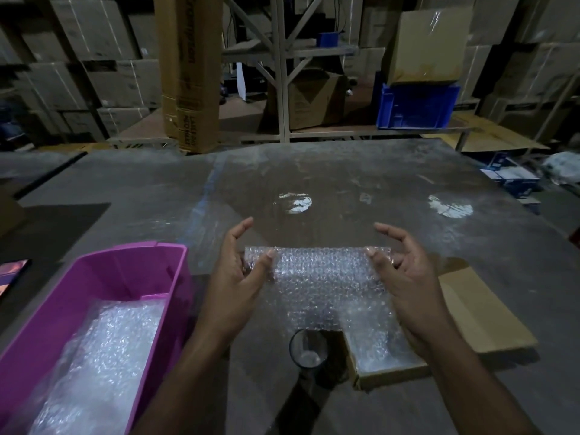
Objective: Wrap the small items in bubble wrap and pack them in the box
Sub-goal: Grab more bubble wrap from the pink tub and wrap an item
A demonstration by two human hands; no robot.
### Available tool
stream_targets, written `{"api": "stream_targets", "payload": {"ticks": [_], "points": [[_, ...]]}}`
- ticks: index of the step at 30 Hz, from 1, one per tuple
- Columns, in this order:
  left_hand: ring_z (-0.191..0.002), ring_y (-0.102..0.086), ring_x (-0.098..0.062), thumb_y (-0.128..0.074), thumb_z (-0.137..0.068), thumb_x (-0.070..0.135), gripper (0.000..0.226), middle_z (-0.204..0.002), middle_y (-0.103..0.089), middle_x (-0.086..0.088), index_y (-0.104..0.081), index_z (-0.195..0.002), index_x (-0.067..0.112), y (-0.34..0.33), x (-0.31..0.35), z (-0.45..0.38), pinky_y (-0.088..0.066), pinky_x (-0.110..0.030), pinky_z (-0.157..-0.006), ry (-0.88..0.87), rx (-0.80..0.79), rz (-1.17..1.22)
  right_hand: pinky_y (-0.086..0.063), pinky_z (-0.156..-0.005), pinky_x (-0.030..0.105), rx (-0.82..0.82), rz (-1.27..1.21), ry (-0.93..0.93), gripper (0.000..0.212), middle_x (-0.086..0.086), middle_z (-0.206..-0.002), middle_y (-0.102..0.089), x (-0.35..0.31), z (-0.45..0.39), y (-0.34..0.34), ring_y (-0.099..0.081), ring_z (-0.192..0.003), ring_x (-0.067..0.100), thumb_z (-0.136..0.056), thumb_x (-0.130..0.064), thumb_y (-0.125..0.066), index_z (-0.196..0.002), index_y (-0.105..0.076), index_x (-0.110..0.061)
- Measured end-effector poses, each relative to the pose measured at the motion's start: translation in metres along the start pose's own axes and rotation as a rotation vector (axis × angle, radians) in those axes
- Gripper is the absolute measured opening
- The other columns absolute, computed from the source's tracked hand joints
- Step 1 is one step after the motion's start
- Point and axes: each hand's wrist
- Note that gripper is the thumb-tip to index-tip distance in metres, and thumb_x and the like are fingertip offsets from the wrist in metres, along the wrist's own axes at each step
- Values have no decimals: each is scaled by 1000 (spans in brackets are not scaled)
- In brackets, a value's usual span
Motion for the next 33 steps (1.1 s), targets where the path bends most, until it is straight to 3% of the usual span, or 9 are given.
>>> {"api": "stream_targets", "payload": {"ticks": [4, 7, 10, 13, 16, 20, 25, 30, 33], "points": [[-67, -43, -15, -55, -103, 24, 50, -67, -45, 11, -41, -145, 46, 0, 5, 1, -46, -22, -63, -24, 23, 130, -41, -76, 31, -109, -144, -26, 24, -2, -69, -59, -3, 2, 0, -51, -65, 21, -91, -27, -65, -113, -74, -33], [-97, -60, 0, -47, -106, 15, 38, -106, -70, 19, -58, -135, 36, 0, 10, 3, -48, -15, -89, -54, 10, 175, -48, -94, 21, -158, -217, -67, 20, -2, -111, -76, -4, 3, 2, -65, -109, 8, -86, -22, -64, -99, -79, -22], [-104, -65, 8, -44, -104, 6, 30, -112, -75, 17, -70, -115, 16, 1, 20, 7, -49, -10, -82, 55, -81, 327, -44, -102, 27, -147, -243, -73, 16, 1, -112, -76, -1, 1, 6, -65, -112, 7, -84, -23, -68, -95, -79, -19], [-117, -63, -2, -56, -98, 15, 23, -121, -73, 9, -73, -112, 17, 6, 14, 6, -52, -18, -89, 100, -178, 346, -47, -104, 30, -221, -290, -82, 42, 1, -117, -74, 2, 0, 12, -63, -115, 8, -68, -44, -87, -103, -79, -21], [-122, -63, -7, -80, -79, 12, 45, -134, -66, 6, -71, -122, 21, 13, 7, 3, -54, -21, -89, 100, -295, 304, -52, -100, 30, -325, -223, -72, 50, -2, -127, -70, -2, 2, 17, -59, -126, 13, -64, -29, -91, -112, -76, -23], [-121, -63, -5, -91, -62, 22, 57, -125, -70, 12, -74, -117, 25, 14, 7, 2, -53, -26, -96, 32, -332, 10, -49, -104, 34, -292, 119, 36, 47, -8, -122, -71, -8, 3, 17, -63, -119, 7, -70, -15, -87, -114, -75, -26], [-78, -66, -7, -81, -71, 42, 22, -89, -70, 3, -78, -83, 24, 11, 8, -2, -50, -20, -66, -22, -267, -202, -49, -82, 15, -238, 438, 192, 14, -18, -96, -65, -7, 0, 13, -65, -94, 3, -81, -34, -78, -94, -75, -34], [-108, -56, 2, -67, -80, 59, 32, -109, -58, 19, -74, -89, 29, 11, 2, -1, -47, -13, -87, -118, -261, -369, -40, -92, 15, -189, 487, 232, 26, -23, -117, -51, -5, -2, 10, -49, -116, -4, -80, -54, -67, -81, -68, -28], [-96, -66, -9, -66, -92, 42, 18, -101, -67, 6, -77, -93, 27, 10, 7, 2, -53, -27, -84, -67, -308, -208, -45, -91, 24, -175, 368, 202, 24, -15, -119, -61, -9, -5, 11, -56, -114, 0, -82, -48, -68, -80, -71, -25]]}}
Point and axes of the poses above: each hand's wrist, its own z-axis away from the middle knuckle, its own y-axis out of the back of the hand, x = y × z
